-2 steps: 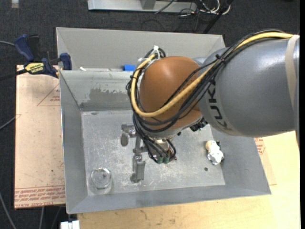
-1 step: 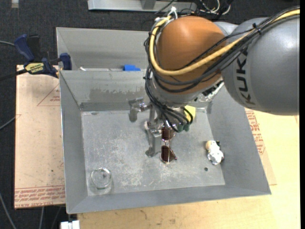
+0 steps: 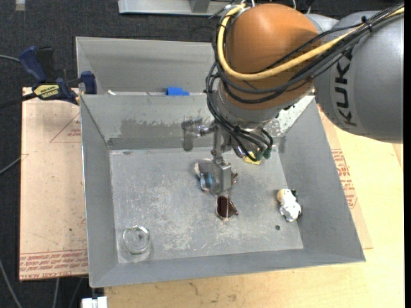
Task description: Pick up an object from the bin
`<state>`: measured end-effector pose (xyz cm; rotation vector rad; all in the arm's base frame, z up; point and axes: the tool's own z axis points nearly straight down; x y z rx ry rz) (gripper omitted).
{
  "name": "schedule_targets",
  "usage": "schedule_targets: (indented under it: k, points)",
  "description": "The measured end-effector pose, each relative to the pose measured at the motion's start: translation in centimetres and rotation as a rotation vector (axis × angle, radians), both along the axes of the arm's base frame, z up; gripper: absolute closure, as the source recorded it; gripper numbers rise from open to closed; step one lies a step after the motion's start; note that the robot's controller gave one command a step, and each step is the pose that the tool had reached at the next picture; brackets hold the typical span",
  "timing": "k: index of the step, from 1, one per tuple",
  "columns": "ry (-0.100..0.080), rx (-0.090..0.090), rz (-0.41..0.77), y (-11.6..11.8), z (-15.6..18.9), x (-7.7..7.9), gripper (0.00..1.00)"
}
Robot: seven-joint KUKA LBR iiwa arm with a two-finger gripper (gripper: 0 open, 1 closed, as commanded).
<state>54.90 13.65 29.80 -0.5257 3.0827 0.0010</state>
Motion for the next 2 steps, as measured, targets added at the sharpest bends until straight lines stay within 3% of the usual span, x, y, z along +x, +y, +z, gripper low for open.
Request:
schedule_targets:
  k: [1,2]
  points:
    - [0.013,-0.001,-0.166,-2.5,-1.9,-1.4,0.0]
    - [0.009,-0.002,0.081,-3.0,-5.1,0.9,0.0]
